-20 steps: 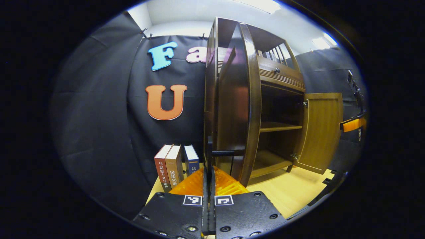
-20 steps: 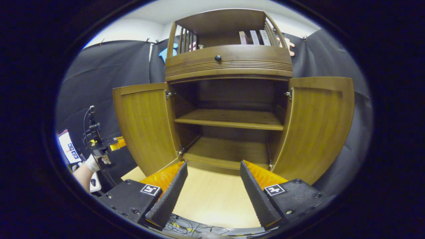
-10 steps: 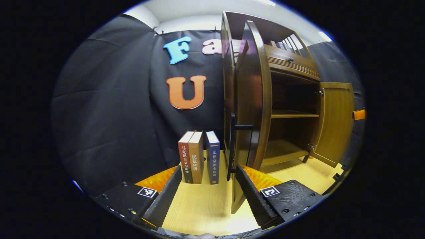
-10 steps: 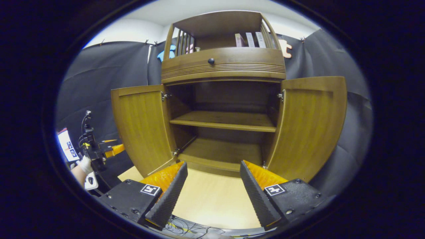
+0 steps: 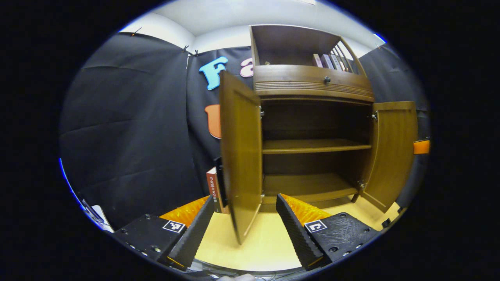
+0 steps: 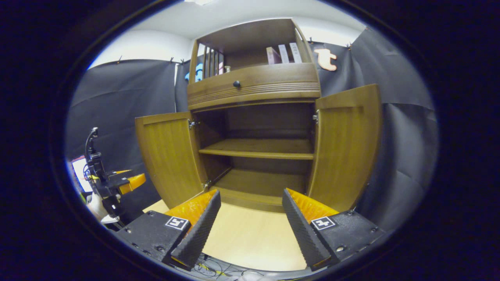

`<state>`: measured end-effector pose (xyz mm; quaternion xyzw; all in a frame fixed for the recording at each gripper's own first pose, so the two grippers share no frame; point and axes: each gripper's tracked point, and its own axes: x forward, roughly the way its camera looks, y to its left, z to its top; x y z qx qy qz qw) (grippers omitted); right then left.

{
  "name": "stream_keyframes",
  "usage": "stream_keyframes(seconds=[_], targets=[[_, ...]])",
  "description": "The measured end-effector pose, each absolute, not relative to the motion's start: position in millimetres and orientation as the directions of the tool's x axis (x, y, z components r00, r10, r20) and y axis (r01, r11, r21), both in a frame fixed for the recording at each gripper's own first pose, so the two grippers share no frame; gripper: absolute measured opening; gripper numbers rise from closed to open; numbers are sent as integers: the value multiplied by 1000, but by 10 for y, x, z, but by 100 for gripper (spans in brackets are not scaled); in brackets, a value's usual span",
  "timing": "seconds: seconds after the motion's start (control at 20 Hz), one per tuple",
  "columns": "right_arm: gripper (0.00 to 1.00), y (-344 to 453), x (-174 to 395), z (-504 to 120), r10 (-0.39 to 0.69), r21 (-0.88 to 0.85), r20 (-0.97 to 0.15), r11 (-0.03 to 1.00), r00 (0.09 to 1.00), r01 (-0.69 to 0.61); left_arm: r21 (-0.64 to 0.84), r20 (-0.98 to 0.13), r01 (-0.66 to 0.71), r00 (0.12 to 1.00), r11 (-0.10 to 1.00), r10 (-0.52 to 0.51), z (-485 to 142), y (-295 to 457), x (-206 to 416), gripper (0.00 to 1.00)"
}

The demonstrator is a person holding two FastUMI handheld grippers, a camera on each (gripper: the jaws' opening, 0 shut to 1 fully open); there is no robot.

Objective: Open the right door of the double-door shoe cabinet with the right hand, and open the left door with the left hand.

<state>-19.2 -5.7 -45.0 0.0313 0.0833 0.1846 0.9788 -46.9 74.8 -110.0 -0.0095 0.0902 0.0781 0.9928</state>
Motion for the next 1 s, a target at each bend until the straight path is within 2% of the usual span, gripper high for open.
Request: stream_keyframes(seconds=[0.2, 0.25, 0.3, 0.45, 0.85, 0.9, 1.0], targets=[[99, -336, -200, -374, 344, 107, -111, 937, 932, -333, -8, -127, -133, 983, 991, 131, -691, 56, -415, 95], [99, -407, -201, -371, 332, 105, -104, 941, 937, -322, -20, -125, -127, 984, 992, 123, -627, -111, -401, 100], [99, -464, -208, -368, 324, 102, -97, 944, 941, -315, -28, -124, -113, 986, 993, 109, -552, -286, -439, 95], [99, -605, -230, -370, 303, 104, -86, 950, 949, -294, 21, -100, -89, 991, 996, 90, -369, -700, -461, 96], [99, -770, -302, -356, 259, 91, -64, 963, 964, -253, 26, -73, -47, 996, 999, 49, -292, -1220, -402, 96], [99, -771, -312, -351, 256, 89, -64, 964, 965, -249, 35, -66, -50, 996, 998, 52, -261, -1213, -388, 100], [99, -772, -324, -337, 248, 90, -60, 966, 967, -242, 47, -52, -50, 997, 998, 53, -229, -1208, -364, 96]])
